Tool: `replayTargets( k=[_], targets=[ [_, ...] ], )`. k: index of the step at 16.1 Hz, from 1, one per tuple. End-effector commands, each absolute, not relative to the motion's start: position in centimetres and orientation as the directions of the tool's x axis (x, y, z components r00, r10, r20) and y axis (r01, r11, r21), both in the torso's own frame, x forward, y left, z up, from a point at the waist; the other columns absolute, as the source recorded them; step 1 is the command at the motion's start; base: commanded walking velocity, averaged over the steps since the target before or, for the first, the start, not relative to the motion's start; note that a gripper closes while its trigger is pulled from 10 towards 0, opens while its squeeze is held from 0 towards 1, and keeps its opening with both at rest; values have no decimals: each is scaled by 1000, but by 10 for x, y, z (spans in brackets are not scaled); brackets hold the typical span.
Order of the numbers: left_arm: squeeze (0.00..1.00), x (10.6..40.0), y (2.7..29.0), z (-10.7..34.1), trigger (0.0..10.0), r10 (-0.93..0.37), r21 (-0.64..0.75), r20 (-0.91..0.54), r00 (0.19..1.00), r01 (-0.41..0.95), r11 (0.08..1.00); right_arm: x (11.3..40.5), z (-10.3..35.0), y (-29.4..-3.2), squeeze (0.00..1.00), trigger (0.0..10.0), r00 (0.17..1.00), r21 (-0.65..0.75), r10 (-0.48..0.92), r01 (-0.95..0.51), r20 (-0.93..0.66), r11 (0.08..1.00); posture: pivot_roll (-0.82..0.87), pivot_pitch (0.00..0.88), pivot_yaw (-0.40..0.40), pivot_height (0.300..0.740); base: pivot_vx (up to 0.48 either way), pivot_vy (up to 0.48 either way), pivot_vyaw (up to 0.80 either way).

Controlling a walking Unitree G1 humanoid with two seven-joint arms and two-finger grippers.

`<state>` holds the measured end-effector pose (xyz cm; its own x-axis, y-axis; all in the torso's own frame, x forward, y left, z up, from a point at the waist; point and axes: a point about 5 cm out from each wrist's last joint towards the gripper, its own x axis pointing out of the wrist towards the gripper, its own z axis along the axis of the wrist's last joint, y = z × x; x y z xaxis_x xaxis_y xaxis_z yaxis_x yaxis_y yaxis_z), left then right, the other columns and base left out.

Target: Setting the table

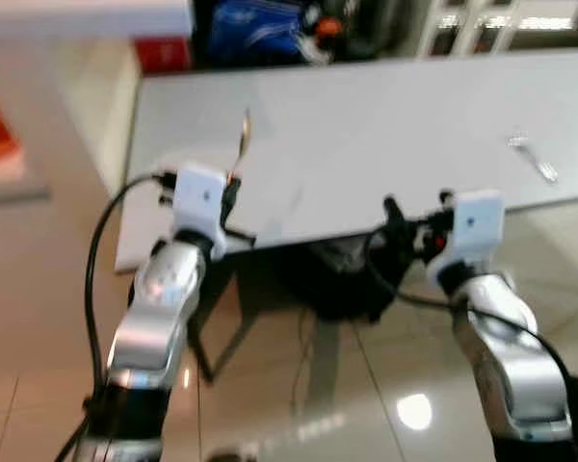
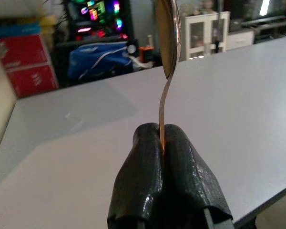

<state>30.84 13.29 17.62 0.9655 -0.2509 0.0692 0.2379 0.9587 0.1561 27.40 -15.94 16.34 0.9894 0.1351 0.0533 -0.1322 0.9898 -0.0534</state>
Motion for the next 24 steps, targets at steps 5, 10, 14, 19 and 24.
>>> replayTargets(
  k=[5,10,14,19,24],
  targets=[
    [0,308,137,174,10000,-223,168,53,973,212,963,277,166,-169,0,10000,996,-38,59,-57,60,998,36,43,4,740,0,-480,640],
    [0,310,134,173,10000,-233,167,46,971,222,961,276,164,-177,0,10000,999,-14,-10,11,42,1000,25,51,19,740,0,-480,0],
    [0,312,131,172,10000,-242,165,42,969,232,959,273,163,-185,0,10000,998,25,-64,63,21,998,16,61,31,740,0,-480,0],
    [0,313,132,172,10000,-233,162,40,972,224,961,271,165,-185,0,10000,998,31,-56,55,33,998,15,67,30,740,0,-480,0],
    [0,313,133,172,10000,-218,158,45,975,209,965,273,166,-183,0,10000,998,32,-49,48,32,998,17,68,23,740,0,-480,0]
  ],
)
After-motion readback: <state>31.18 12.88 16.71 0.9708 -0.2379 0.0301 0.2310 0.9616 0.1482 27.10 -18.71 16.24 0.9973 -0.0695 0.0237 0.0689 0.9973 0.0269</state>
